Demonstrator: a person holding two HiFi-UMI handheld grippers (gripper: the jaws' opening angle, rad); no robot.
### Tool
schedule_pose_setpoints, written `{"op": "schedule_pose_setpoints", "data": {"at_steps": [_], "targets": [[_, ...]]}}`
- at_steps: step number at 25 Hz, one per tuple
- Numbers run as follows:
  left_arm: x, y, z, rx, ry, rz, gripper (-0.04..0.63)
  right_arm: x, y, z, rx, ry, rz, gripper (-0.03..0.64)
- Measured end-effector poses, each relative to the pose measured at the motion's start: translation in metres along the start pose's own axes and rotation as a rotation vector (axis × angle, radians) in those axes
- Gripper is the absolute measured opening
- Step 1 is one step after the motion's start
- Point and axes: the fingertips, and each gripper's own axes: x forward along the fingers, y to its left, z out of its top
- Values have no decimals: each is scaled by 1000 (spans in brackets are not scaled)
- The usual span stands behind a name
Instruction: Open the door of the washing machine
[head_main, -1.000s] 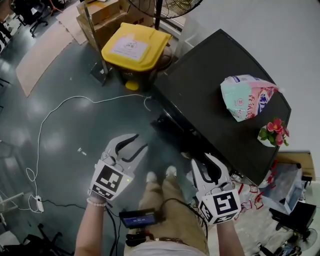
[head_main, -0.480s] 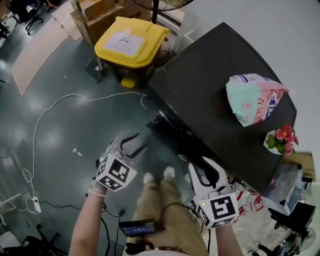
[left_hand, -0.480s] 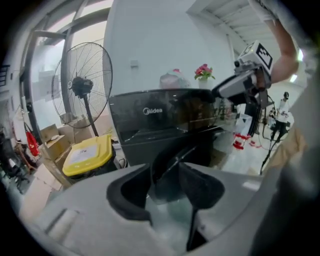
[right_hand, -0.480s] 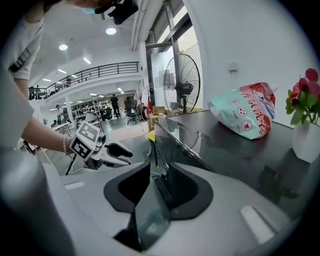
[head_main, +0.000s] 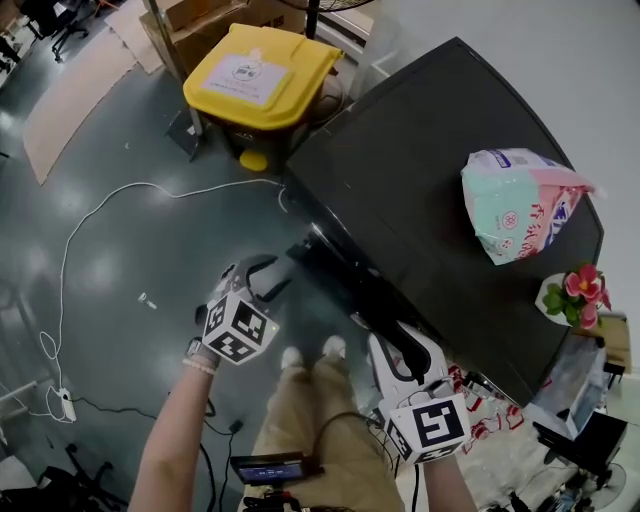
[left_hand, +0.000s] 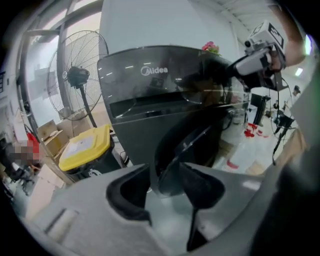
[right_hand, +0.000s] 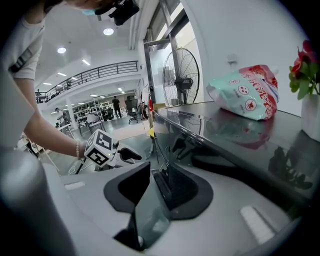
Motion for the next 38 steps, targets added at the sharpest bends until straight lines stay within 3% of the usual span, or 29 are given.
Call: {"op": "schedule_pose_setpoints", "data": {"at_steps": [17, 22, 26, 32, 38], "targets": [[67, -10, -26, 220, 152, -106, 171, 6, -9, -22, 9, 13, 17, 101], [71, -16, -25, 314, 170, -138, 131, 7, -7, -23, 2, 13, 19, 101], [70, -20, -28, 309, 190, -170, 115, 7, -4, -24, -1, 17, 29, 101], [71, -19, -29, 377, 229, -173, 84, 8, -4, -29, -3, 31, 34, 101], [68, -19, -30, 364, 260, -177, 75, 9, 0, -32, -33, 48, 38, 101]]}}
